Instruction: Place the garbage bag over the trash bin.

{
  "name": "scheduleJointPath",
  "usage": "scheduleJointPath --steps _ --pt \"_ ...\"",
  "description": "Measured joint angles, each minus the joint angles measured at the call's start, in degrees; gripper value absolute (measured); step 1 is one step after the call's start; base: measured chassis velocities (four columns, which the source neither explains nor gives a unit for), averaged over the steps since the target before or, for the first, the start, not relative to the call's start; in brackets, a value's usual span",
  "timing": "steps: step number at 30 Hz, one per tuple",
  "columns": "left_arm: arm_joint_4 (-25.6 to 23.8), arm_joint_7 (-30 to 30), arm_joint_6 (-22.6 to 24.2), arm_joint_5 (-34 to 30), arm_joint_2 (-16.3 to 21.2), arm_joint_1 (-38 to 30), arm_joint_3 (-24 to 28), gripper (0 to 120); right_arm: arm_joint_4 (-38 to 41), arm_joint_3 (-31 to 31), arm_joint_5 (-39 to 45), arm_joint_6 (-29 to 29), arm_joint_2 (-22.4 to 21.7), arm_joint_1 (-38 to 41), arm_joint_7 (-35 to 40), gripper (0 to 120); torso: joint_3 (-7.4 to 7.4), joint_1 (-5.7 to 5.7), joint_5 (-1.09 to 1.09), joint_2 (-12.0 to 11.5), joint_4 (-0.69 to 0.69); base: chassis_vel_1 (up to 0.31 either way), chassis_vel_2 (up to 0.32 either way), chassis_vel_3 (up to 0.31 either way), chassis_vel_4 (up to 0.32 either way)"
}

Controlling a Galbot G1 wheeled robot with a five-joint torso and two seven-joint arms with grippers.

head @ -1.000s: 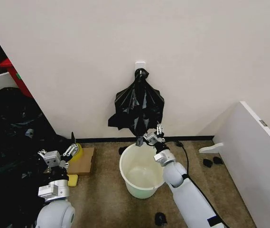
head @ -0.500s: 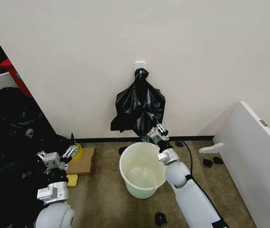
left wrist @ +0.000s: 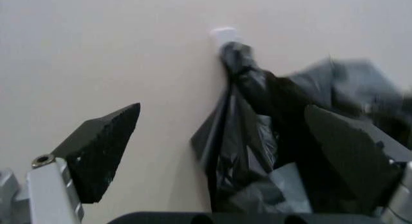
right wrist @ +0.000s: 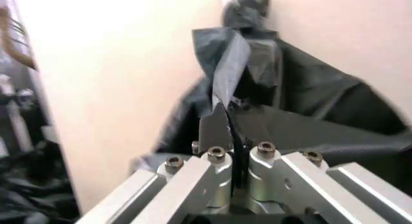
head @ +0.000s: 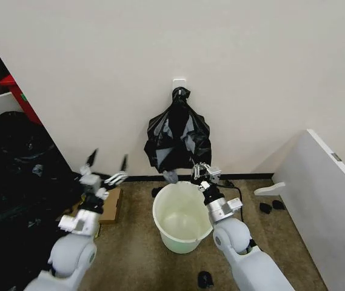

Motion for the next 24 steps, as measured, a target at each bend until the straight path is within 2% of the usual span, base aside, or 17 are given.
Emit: scheduleJointPath --steps 1,2,5,7,9,10,12,15,24 --pt "1.9 1.2 0.0 1.6 0.9 -3.3 1.3 100 0.2 0.0 0.2 0.2 0.3 -0.2 -0.9 0 0.00 0.00 -0.01 0.0 0.01 0.000 0.000 0.000 0.000" --pt "1.9 1.2 0.0 1.6 0.9 -3.3 1.3 100 0.2 0.0 0.2 0.2 0.3 -0.2 -0.9 0 0.00 0.00 -0.01 0.0 0.01 0.000 0.000 0.000 0.000" --pt "7.3 5.5 0.1 6.4 2.1 -12.4 4.8 100 0.6 0.1 0.1 0.7 1.2 -0.9 -2.8 0 0.00 0.00 0.01 0.0 0.00 0.000 0.000 0.000 0.000" --pt "8.5 7.3 0.1 7.3 2.2 -14.1 5.5 100 0.7 0.2 0.0 0.8 1.4 -1.0 -3.1 0 0.00 0.00 0.01 0.0 0.00 0.000 0.000 0.000 0.000" --pt "11.4 13.1 -0.2 9.5 2.2 -18.5 6.9 100 0.9 0.4 -0.4 1.0 1.6 -1.3 -3.8 0 0.00 0.00 0.00 0.0 0.00 0.000 0.000 0.000 0.000" --pt "11.4 13.1 -0.2 9.5 2.2 -18.5 6.9 100 0.9 0.4 -0.4 1.0 1.6 -1.3 -3.8 0 0.00 0.00 0.00 0.0 0.00 0.000 0.000 0.000 0.000" --pt "14.6 19.2 -0.8 13.0 1.7 -22.4 7.4 100 1.1 0.7 -1.0 1.2 1.9 -1.6 -4.0 0 0.00 0.00 0.00 0.0 0.00 0.000 0.000 0.000 0.000" --pt "17.5 24.4 -1.5 17.5 0.7 -24.7 7.2 100 1.1 1.0 -1.8 1.5 2.3 -1.6 -4.2 0 0.00 0.00 0.01 0.0 0.01 0.000 0.000 0.000 0.000" --pt "19.9 27.1 -1.1 23.9 -1.7 -25.5 6.3 100 1.1 1.0 -3.0 1.8 2.8 -1.7 -4.4 0 0.00 0.00 0.00 0.0 -0.01 0.000 0.000 0.000 0.000"
